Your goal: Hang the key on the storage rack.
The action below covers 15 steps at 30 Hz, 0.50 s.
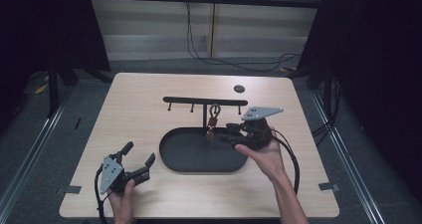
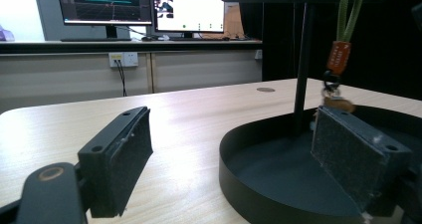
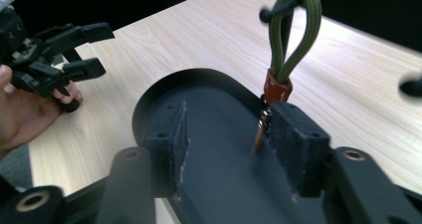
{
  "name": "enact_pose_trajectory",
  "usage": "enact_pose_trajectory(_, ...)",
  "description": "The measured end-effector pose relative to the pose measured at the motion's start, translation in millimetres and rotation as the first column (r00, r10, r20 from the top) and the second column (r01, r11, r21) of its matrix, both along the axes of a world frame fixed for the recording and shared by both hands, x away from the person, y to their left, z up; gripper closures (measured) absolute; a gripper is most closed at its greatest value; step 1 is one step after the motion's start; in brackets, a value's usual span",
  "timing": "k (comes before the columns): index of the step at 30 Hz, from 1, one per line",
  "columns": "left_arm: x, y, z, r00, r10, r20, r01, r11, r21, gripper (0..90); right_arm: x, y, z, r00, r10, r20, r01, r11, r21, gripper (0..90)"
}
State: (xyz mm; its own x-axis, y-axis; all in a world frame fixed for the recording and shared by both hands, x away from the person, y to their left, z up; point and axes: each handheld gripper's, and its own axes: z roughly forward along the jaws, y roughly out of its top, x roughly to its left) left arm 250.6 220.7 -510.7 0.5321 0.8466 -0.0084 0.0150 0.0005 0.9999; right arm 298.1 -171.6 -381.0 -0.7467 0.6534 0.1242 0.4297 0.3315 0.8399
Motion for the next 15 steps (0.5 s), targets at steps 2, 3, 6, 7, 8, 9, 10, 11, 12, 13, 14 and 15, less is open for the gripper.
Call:
enact_pose_trajectory(2,0.0,-0.1,0.0,1.0000,0.000,0.000,0.000,1.0000,-0.002,15.8,-6.6,-5.5,-12.5,0.9999,-0.014,0.006,0.014,0.999,0.033,40.8)
enact_pose_trajectory(3,0.0,-0.1,0.0,1.0000,0.000,0.000,0.000,1.0000,-0.002,15.7,-6.6,-5.5,-12.5,0.9999,-0.014,0.006,0.014,0.999,0.033,40.8)
enact_pose_trajectory(6,0.0,0.0,0.0,1.0000,0.000,-0.001,0.000,1.0000,0.000,15.8,-12.5,-11.7,-25.7,0.9994,-0.033,0.010,0.033,0.997,0.072,35.1)
enact_pose_trajectory(7,0.0,0.0,0.0,1.0000,0.000,-0.001,0.000,1.0000,0.000,15.8,-15.5,-14.3,-31.1,0.9984,-0.053,0.020,0.052,0.996,0.076,32.2)
enact_pose_trajectory(8,0.0,-0.1,0.0,1.0000,0.000,0.000,0.000,1.0000,-0.001,15.8,-18.2,-16.7,-35.4,0.9973,-0.070,0.025,0.068,0.994,0.082,30.9)
enact_pose_trajectory(9,0.0,0.0,0.0,1.0000,0.000,0.000,0.000,1.0000,0.000,15.8,-23.2,-21.3,-43.0,0.9941,-0.105,0.030,0.101,0.990,0.099,26.9)
enact_pose_trajectory(10,0.0,0.0,0.0,1.0000,0.000,0.000,0.000,1.0000,0.001,15.8,-23.2,-21.3,-43.0,0.9941,-0.105,0.030,0.101,0.990,0.099,26.9)
enact_pose_trajectory(11,0.0,0.1,0.0,1.0000,0.000,0.000,0.000,1.0000,0.002,15.8,-26.6,-24.3,-47.4,0.9917,-0.123,0.039,0.118,0.986,0.115,26.3)
enact_pose_trajectory(12,0.0,0.1,0.0,1.0000,0.000,0.000,0.000,1.0000,0.002,15.8,-29.5,-27.6,-52.0,0.9904,-0.133,0.039,0.126,0.982,0.140,25.2)
enact_pose_trajectory(13,0.0,0.1,0.0,1.0000,0.000,-0.001,0.000,1.0000,0.001,15.8,-33.0,-31.0,-57.9,0.9881,-0.149,0.040,0.141,0.977,0.157,25.2)
enact_pose_trajectory(14,0.0,0.0,0.0,1.0000,0.000,0.000,0.000,1.0000,0.001,15.8,-36.0,-33.8,-62.8,0.9829,-0.179,0.045,0.169,0.972,0.162,25.2)
enact_pose_trajectory(15,-0.1,0.1,0.0,1.0000,0.000,-0.001,0.000,1.0000,0.001,15.8,-37.9,-36.8,-68.6,0.9802,-0.195,0.036,0.186,0.967,0.176,23.4)
